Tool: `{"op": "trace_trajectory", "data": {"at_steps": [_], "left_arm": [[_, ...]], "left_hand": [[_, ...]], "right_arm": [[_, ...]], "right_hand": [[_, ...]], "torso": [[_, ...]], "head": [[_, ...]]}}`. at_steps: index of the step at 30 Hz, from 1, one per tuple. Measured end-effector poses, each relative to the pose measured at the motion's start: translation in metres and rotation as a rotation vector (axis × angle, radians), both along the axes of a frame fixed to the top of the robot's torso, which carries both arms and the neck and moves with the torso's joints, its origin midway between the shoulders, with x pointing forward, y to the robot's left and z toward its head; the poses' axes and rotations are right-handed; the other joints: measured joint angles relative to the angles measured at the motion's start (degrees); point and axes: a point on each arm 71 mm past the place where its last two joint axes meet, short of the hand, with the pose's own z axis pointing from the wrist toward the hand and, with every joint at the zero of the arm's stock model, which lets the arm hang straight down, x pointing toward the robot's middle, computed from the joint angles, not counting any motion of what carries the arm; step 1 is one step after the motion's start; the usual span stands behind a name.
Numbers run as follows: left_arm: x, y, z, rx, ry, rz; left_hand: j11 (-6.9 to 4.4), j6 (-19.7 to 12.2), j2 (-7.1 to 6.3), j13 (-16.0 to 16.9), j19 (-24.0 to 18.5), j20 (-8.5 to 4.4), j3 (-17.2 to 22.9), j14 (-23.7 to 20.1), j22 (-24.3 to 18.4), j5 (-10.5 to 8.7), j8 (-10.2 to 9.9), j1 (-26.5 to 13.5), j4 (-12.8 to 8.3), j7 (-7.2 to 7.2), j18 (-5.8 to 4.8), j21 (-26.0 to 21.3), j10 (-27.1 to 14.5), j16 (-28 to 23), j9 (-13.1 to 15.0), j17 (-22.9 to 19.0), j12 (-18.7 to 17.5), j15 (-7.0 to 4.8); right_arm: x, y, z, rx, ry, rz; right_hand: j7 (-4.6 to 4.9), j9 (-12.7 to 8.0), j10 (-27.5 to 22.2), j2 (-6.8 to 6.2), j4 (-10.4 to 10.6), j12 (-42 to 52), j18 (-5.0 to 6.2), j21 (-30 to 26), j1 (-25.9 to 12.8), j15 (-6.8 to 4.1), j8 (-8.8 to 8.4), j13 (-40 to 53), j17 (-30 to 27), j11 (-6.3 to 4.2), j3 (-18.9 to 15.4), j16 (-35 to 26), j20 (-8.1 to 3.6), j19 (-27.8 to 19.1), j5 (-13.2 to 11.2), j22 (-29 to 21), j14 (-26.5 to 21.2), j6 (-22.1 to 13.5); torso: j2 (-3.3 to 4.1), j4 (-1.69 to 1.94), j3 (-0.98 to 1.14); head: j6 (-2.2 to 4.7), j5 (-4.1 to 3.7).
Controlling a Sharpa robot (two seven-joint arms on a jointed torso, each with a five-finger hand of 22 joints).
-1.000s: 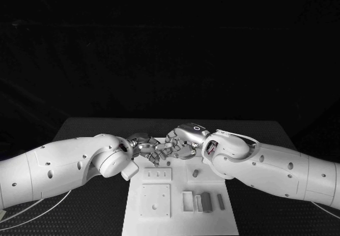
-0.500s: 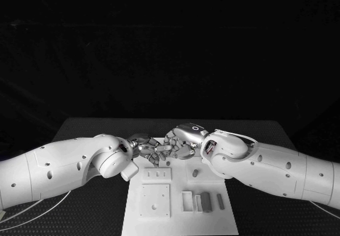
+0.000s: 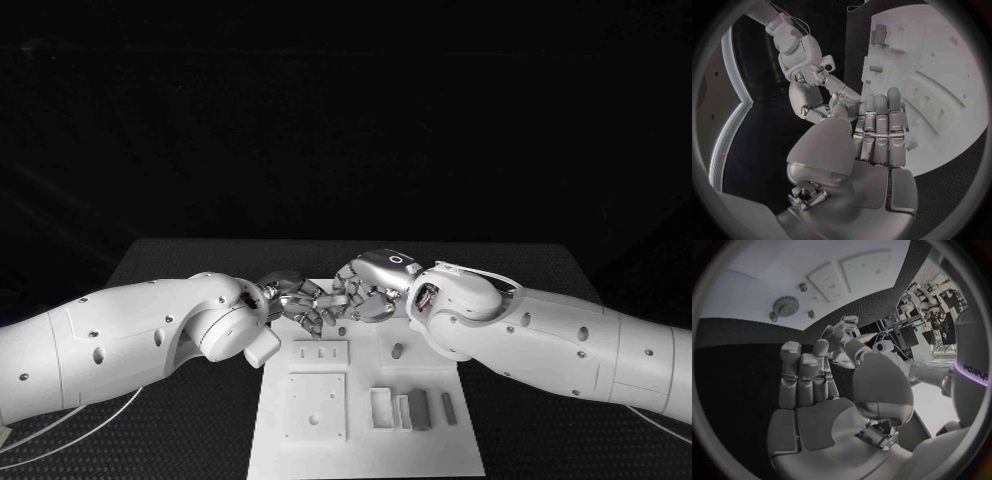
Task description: Assemble the parts on the task board
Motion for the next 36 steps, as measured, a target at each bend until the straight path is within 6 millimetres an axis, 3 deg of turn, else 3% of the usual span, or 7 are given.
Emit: {"op": "trace_trajectory", "data": {"at_steps": [36], "left_arm": [[0.0005, 0.0017, 0.0004, 0.015, -0.010, -0.008]], "left_hand": [[-0.42, 0.33, -1.84, 0.47, 0.51, -0.09, 1.96, 0.42, 0.92, 0.01, 0.28, -0.77, -0.19, -0.10, 0.04, 0.00, 0.42, 1.21, 0.04, -0.35, 0.45, -0.42]], "right_arm": [[0.0003, 0.0000, -0.0040, -0.014, 0.013, -0.003]], "right_hand": [[0.13, 0.21, -0.21, 0.13, -0.01, 0.22, 0.01, 0.00, 0.15, 0.01, -0.17, -0.01, 0.16, -0.21, -0.01, -0.01, -0.10, -0.30, -0.16, 0.00, -0.04, -0.13]], "torso": [[0.01, -0.03, 0.05]], "head": [[-0.13, -0.14]]}}
